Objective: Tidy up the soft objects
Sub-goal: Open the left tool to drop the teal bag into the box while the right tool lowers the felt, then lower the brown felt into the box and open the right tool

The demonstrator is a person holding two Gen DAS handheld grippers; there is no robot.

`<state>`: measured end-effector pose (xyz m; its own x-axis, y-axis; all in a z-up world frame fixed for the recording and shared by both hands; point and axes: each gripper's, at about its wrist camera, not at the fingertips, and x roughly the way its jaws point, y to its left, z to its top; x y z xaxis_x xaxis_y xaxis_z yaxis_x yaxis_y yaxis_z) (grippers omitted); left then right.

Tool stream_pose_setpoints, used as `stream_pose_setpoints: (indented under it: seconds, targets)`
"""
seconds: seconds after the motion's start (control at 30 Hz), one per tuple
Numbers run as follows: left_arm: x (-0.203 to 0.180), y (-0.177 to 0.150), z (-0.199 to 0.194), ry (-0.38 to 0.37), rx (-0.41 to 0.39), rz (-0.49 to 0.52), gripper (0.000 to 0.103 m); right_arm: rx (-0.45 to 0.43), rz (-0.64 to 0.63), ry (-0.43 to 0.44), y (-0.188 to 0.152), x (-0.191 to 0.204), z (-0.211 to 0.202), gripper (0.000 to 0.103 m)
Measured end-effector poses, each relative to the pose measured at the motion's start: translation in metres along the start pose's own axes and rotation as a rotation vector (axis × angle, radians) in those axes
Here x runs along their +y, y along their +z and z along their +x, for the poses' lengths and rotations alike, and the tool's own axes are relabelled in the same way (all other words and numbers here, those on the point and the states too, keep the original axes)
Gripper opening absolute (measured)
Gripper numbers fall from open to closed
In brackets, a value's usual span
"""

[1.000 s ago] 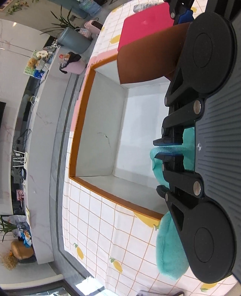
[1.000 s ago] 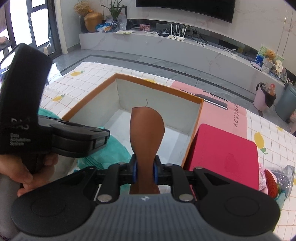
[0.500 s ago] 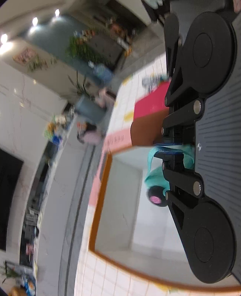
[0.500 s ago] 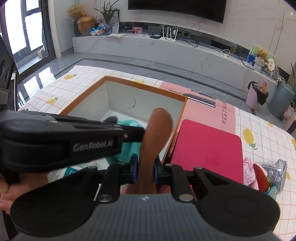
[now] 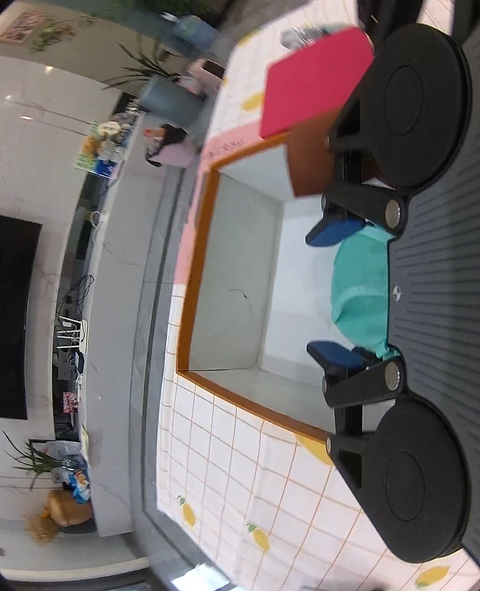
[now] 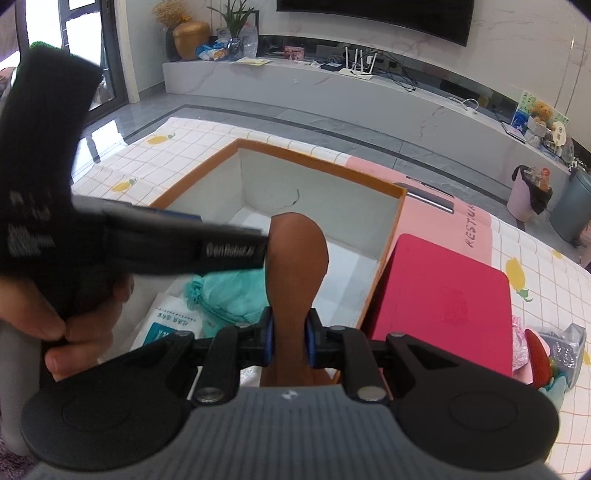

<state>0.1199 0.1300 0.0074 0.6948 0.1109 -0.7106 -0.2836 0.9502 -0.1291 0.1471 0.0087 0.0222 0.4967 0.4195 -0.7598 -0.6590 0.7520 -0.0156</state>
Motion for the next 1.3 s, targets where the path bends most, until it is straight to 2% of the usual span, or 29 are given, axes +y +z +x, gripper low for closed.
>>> stream_pose_setpoints:
  seconds: [0.13,0.3,0.47,0.53,0.67,0.77,0.83,0.97,1.03,1.1,1.17,1.23,1.3]
  targets:
    - [0.009,0.005,-0.011,-0.003,-0.039,-0.035,0.081,0.047,-0.040,0.044,-0.001,0.007,0.003,0.015]
    - [0.015,0.012,-0.018,0.016,-0.080,-0.048,0.082,0.167,-0.107,0.136,-0.001,0.018,0.024,0.015]
    - [0.019,0.014,-0.014,0.013,-0.069,-0.063,0.082,0.226,-0.091,0.155,0.000,0.022,0.045,0.016]
    - [0.022,0.013,-0.014,0.013,-0.063,-0.067,0.082,0.234,-0.091,0.166,-0.001,0.026,0.048,0.021]
    - [0.024,0.012,-0.016,0.017,-0.070,-0.069,0.082,0.239,-0.107,0.139,-0.007,0.033,0.053,0.023]
    - [0.025,0.013,-0.018,0.021,-0.073,-0.065,0.082,0.232,-0.098,0.118,-0.007,0.033,0.053,0.029]
    - [0.025,0.013,-0.018,0.030,-0.074,-0.064,0.082,0.226,-0.096,0.100,-0.006,0.035,0.054,0.046]
    - [0.023,0.013,-0.020,0.029,-0.063,-0.035,0.082,0.214,-0.115,0.122,-0.004,0.036,0.050,0.065]
    - [0.023,0.013,-0.020,0.036,-0.061,-0.024,0.082,0.210,-0.120,0.124,-0.003,0.037,0.048,0.078]
    - [0.022,0.012,-0.020,0.052,-0.057,-0.002,0.082,0.207,-0.121,0.114,-0.001,0.037,0.047,0.085]
    - [0.019,0.011,-0.020,0.065,-0.050,0.028,0.082,0.201,-0.115,0.116,0.000,0.037,0.045,0.086]
    - [0.018,0.010,-0.019,0.072,-0.045,0.044,0.082,0.201,-0.102,0.118,0.001,0.036,0.044,0.094]
    - [0.017,0.010,-0.019,0.070,-0.041,0.056,0.082,0.191,-0.083,0.125,0.002,0.034,0.041,0.095]
